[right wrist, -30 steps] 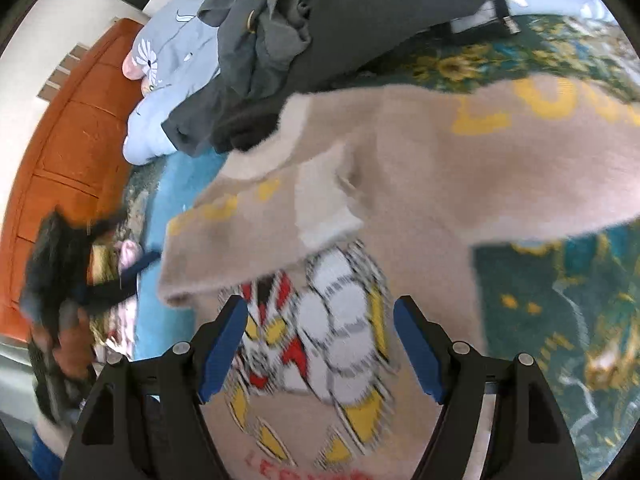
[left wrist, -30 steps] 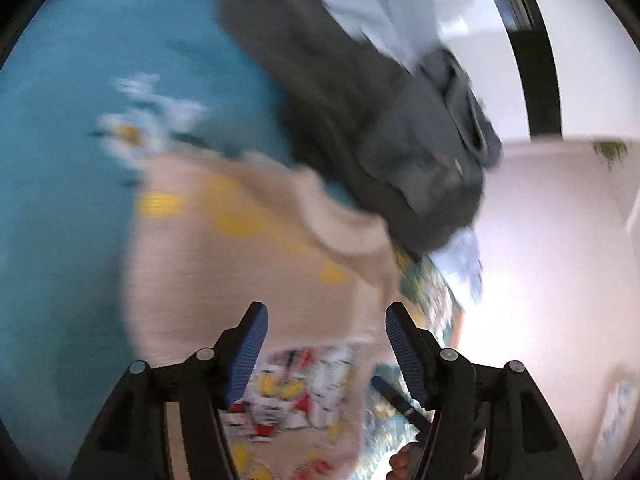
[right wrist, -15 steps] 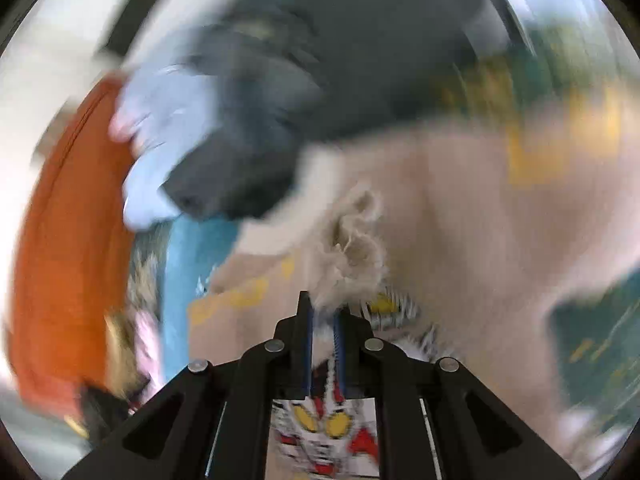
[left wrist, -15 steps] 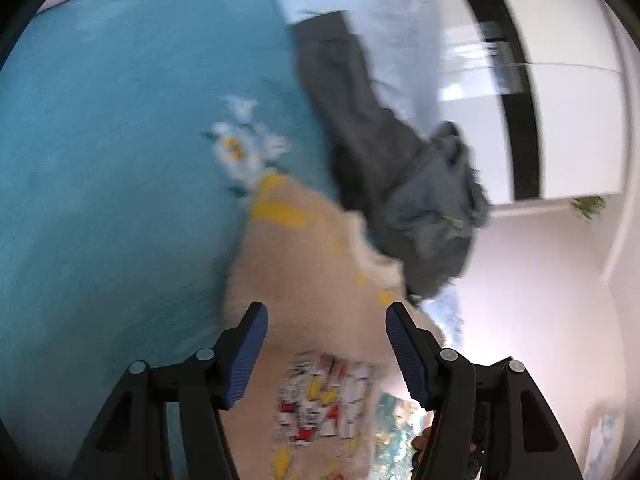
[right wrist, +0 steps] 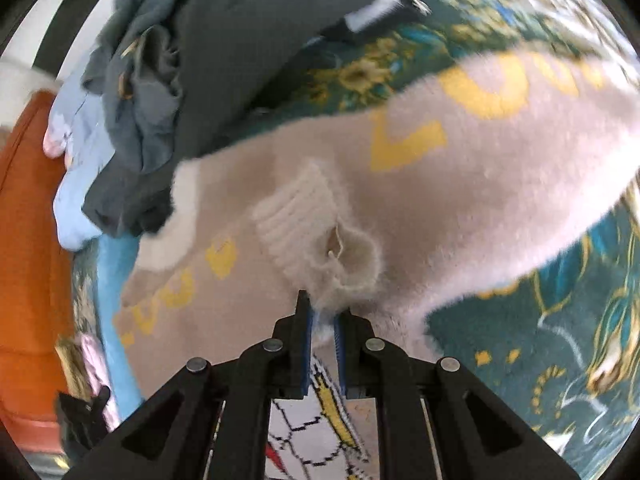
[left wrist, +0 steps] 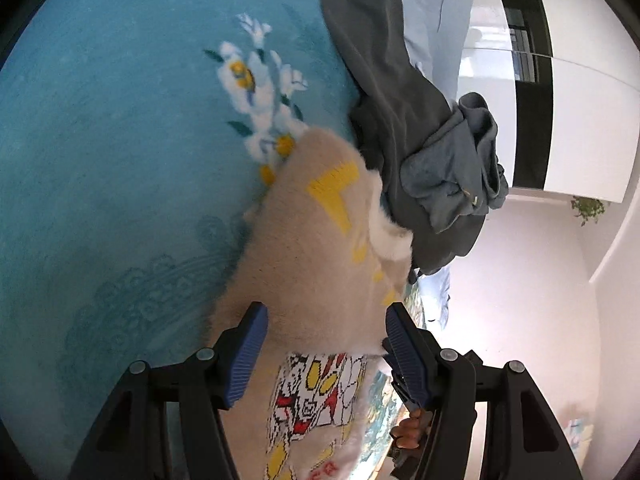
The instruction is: Fold clothes
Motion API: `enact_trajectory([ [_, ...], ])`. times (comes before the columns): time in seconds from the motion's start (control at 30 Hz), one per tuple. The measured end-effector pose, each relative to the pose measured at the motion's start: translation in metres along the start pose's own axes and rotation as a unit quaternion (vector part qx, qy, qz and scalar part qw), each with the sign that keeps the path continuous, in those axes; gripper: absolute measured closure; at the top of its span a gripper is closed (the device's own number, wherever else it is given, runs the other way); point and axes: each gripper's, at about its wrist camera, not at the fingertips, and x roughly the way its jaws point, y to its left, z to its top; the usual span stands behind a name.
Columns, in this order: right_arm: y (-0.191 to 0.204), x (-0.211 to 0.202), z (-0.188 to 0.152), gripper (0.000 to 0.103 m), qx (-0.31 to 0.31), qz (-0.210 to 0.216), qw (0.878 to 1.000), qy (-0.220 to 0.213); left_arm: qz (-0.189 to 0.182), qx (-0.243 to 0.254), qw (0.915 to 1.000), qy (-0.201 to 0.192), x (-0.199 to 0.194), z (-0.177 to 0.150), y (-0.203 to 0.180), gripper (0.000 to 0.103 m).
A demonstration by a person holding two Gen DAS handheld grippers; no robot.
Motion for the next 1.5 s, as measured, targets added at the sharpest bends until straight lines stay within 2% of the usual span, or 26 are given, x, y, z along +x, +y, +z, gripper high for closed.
enact_trajectory([
  [0.13,-0.004,-0.018,0.003,0.085,0.007,0.013,1.0,-0.014,-0.013,0.034,0.9993,-0.011,-0.02,-0.007,-0.011,0.038],
  [0.2,-0.031,-0.033,0.008,0.073,0.04,0.007,0.998,-0.038,-0.013,0.038,0.999,-0.017,-0.025,-0.008,-0.016,0.038],
  [0.3,-0.071,-0.057,0.015,0.071,0.088,-0.001,0.993,-0.073,-0.029,0.037,0.9984,-0.031,-0.034,-0.009,-0.018,0.038],
  [0.4,-0.112,-0.079,0.022,0.06,0.139,-0.009,0.984,-0.108,-0.042,0.018,0.998,-0.044,-0.035,-0.009,-0.014,0.038],
  [0.5,-0.159,-0.09,0.026,0.06,0.219,-0.004,0.966,-0.136,-0.014,0.021,0.9985,-0.049,-0.035,-0.012,-0.014,0.038],
  [0.67,-0.193,-0.085,0.04,0.06,0.297,-0.023,0.94,-0.167,0.001,0.022,0.9991,-0.038,-0.04,-0.029,-0.014,0.033],
  [0.77,-0.2,-0.082,0.055,0.06,0.306,-0.036,0.936,-0.172,0.043,0.074,0.9958,-0.033,-0.041,-0.035,-0.027,0.033],
  [0.83,-0.199,-0.081,0.054,0.079,0.317,-0.044,0.932,-0.17,0.048,0.093,0.9939,-0.033,-0.043,-0.035,-0.032,0.033],
  [0.87,-0.199,-0.083,0.051,0.088,0.326,-0.044,0.929,-0.171,0.047,0.087,0.9946,-0.032,-0.042,-0.035,-0.03,0.033],
  [0.93,-0.195,-0.093,0.047,0.09,0.328,-0.038,0.927,-0.179,0.042,0.071,0.9962,-0.028,-0.04,-0.033,-0.025,0.033],
  [1.03,-0.171,-0.114,0.056,0.091,0.263,-0.044,0.945,-0.19,0.035,0.047,0.9981,-0.022,-0.037,-0.03,-0.018,0.032],
  [1.13,-0.117,-0.145,0.061,0.091,0.132,-0.062,0.967,-0.209,0.02,0.042,0.9986,-0.026,-0.043,-0.031,-0.018,0.03],
  [1.23,-0.053,-0.172,0.046,0.091,0.013,-0.04,0.97,-0.24,0.008,0.041,0.9986,-0.032,-0.048,-0.032,-0.02,0.03],
  [1.3,0.002,-0.185,0.029,0.091,-0.083,-0.024,0.963,-0.257,0.007,0.044,0.9983,-0.038,-0.051,-0.032,-0.023,0.03],
  [1.37,0.061,-0.181,0.002,0.091,-0.189,-0.015,0.949,-0.252,0.008,0.046,0.998,-0.043,-0.054,-0.033,-0.024,0.03],
  [1.5,0.147,-0.124,-0.057,0.091,-0.336,-0.021,0.922,-0.194,0.003,0.035,0.9976,-0.059,-0.063,-0.033,-0.02,0.03],
])
